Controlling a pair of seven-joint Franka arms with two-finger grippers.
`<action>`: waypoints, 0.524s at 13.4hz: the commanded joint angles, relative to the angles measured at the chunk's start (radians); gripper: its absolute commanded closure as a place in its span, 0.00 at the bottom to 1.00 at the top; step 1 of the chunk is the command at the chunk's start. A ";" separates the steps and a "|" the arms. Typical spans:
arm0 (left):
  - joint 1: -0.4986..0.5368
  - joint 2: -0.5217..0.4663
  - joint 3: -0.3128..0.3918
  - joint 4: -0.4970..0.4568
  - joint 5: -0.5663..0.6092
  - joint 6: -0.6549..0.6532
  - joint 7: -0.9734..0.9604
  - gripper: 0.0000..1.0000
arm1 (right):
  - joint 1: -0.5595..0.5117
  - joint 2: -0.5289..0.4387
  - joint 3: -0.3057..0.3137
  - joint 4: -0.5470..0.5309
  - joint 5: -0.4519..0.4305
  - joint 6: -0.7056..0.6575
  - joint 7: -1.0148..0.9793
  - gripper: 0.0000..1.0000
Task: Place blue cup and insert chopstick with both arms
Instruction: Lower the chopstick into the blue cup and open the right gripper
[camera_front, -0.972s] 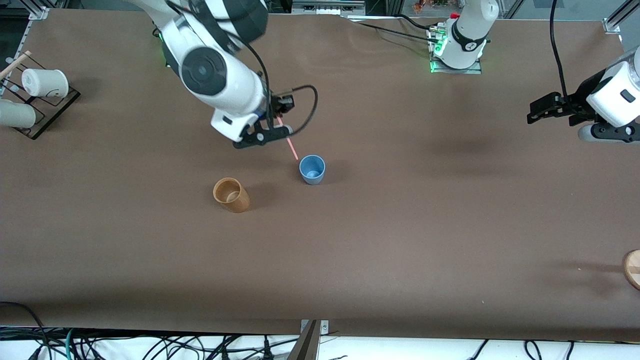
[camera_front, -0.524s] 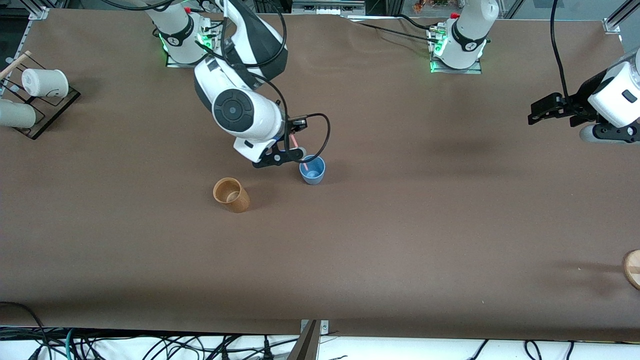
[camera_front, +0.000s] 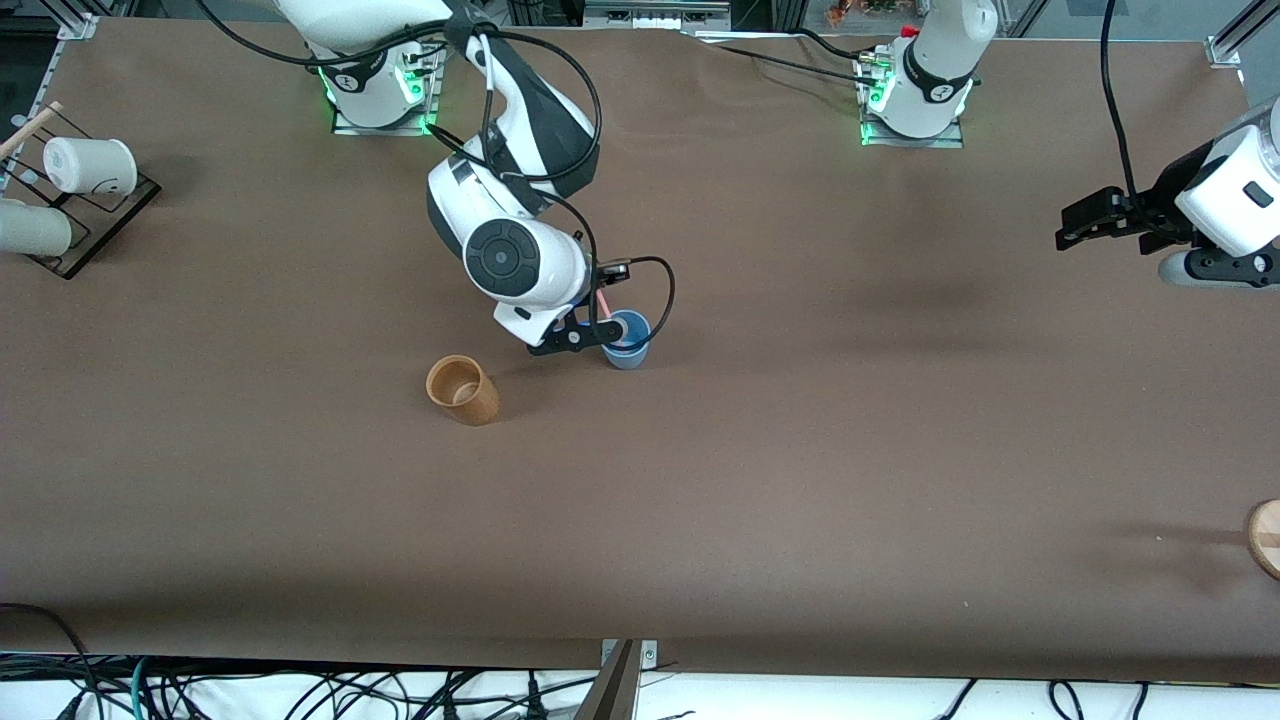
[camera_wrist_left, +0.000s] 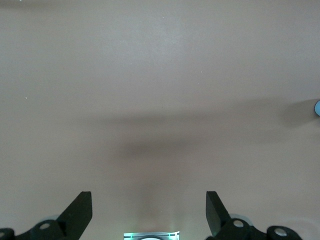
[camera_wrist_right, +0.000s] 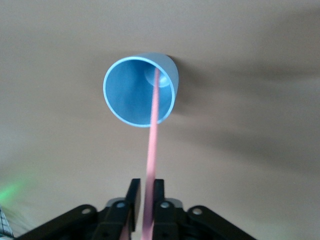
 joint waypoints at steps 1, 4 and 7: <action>0.008 -0.001 -0.004 0.001 0.007 0.007 0.026 0.00 | 0.011 0.009 -0.003 0.018 -0.011 0.013 0.011 0.31; 0.008 -0.001 -0.004 0.001 0.007 0.007 0.026 0.00 | 0.008 -0.011 -0.009 0.023 -0.010 0.008 0.007 0.06; 0.008 -0.001 -0.004 0.001 0.008 0.007 0.026 0.00 | -0.001 -0.110 -0.067 0.026 -0.045 -0.001 0.002 0.01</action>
